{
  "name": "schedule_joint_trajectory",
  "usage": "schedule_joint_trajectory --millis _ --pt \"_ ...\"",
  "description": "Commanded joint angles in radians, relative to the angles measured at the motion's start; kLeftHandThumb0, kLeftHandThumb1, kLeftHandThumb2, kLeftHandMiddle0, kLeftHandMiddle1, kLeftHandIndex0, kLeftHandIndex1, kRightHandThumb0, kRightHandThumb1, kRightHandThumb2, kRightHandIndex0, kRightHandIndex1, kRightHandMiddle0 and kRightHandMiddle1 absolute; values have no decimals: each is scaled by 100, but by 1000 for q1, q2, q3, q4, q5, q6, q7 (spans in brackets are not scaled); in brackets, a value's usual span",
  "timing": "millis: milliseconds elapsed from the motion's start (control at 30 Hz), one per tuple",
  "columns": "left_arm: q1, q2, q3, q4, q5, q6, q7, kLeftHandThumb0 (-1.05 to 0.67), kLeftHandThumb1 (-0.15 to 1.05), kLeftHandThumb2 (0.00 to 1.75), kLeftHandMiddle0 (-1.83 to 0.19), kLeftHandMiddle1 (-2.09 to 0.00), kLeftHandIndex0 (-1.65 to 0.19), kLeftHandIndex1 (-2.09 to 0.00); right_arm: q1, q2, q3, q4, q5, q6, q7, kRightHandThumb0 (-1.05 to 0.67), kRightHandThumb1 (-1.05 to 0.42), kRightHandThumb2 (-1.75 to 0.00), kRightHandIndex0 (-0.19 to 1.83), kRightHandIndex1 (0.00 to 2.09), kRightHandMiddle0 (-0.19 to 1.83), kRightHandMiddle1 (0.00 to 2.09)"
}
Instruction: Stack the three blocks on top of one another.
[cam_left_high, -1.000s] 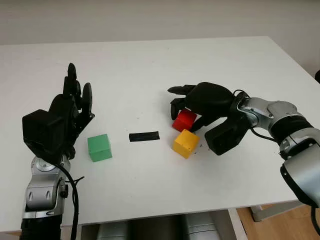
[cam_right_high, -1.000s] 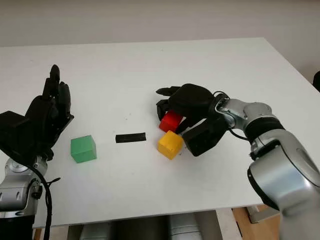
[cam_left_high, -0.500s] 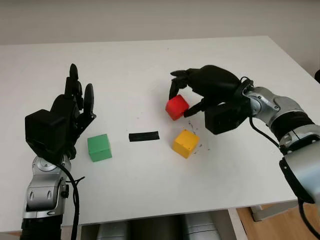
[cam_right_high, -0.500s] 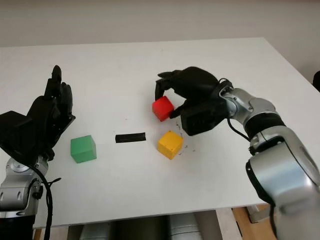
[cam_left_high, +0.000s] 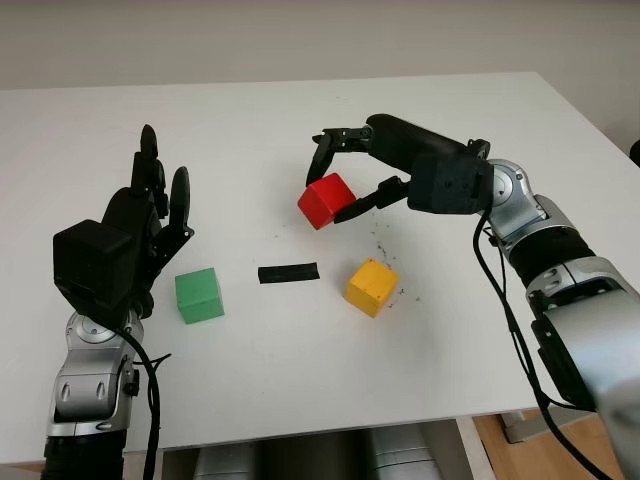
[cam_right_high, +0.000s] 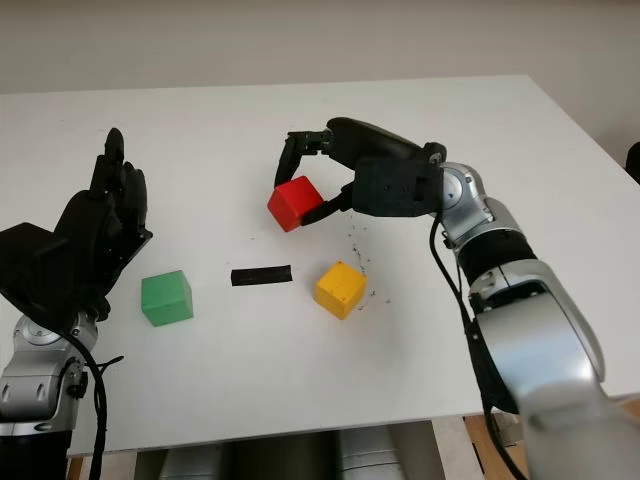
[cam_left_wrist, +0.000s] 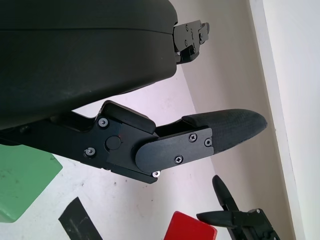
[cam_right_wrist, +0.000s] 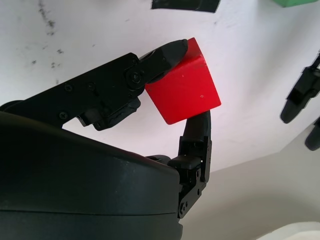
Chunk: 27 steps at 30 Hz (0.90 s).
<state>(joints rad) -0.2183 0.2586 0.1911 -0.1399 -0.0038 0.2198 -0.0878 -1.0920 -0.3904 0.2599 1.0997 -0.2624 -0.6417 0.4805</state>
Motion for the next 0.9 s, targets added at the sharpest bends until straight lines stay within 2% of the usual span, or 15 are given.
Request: schedule_joint_trajectory --millis 0,267,433,867 --pt "-1 2 -6 -5 7 -8 7 -81 105 68 19 0 19 0 6 19 -26 -30 31 24 25 -41 -89 -5 32 6 46 144" --pt "3 -3 -3 -13 2 -8 16 -82 105 68 19 0 19 0 43 95 -69 -94 129 138 144 -46 -89 -5 27 4 46 149" --pt "7 -3 -3 -24 2 5 20 -82 105 68 19 0 19 0 58 101 -37 -139 84 156 159 -49 -90 -6 25 4 43 154" --pt "12 -16 -4 -24 -5 -4 31 -81 105 69 19 0 19 0 57 102 42 -115 -50 34 99 -42 -88 -5 21 3 46 158"
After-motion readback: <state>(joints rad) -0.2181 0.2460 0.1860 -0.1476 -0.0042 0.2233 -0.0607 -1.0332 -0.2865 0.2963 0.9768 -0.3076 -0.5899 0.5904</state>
